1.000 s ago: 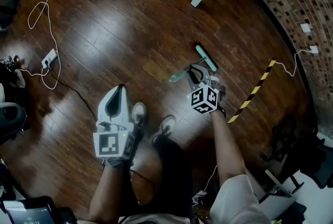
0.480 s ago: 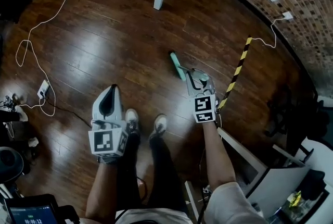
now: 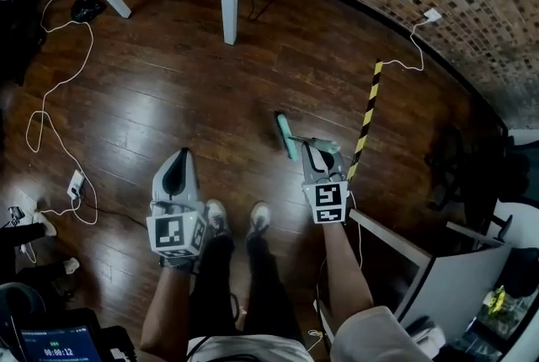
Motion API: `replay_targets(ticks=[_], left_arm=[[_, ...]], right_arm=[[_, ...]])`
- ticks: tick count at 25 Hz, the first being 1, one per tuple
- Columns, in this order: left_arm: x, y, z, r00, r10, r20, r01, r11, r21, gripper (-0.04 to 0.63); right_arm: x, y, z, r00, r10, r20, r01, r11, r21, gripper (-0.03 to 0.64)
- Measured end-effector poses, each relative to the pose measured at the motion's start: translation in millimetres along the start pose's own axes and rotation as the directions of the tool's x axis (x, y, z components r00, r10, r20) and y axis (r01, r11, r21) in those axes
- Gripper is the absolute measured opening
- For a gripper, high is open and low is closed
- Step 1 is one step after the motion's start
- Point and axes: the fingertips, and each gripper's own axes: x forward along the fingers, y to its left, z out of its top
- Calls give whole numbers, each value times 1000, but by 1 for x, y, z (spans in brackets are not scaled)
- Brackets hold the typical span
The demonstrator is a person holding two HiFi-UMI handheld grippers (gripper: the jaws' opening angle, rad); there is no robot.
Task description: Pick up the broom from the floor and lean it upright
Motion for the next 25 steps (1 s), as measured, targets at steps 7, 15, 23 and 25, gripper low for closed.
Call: replay_targets(ticks=[7,15,23,25], left_arm=[[15,7,19,999,-31,17,31,999,28,2],[42,22,43,997,-69,25,68,996,59,2],[106,8,111,996,-61,71,54,994,92,2],[131,1,122,995,-47,82,40,996,83,2]], right_arm=[[-6,-13,21,998,-51,31,50,998,38,91],[1,-27,44,991,-118,59,113,991,77,91],[25,-80,116,984,-113,138,97,988,121,92],[42,-99,127,983,-107,152,87,987,132,91]])
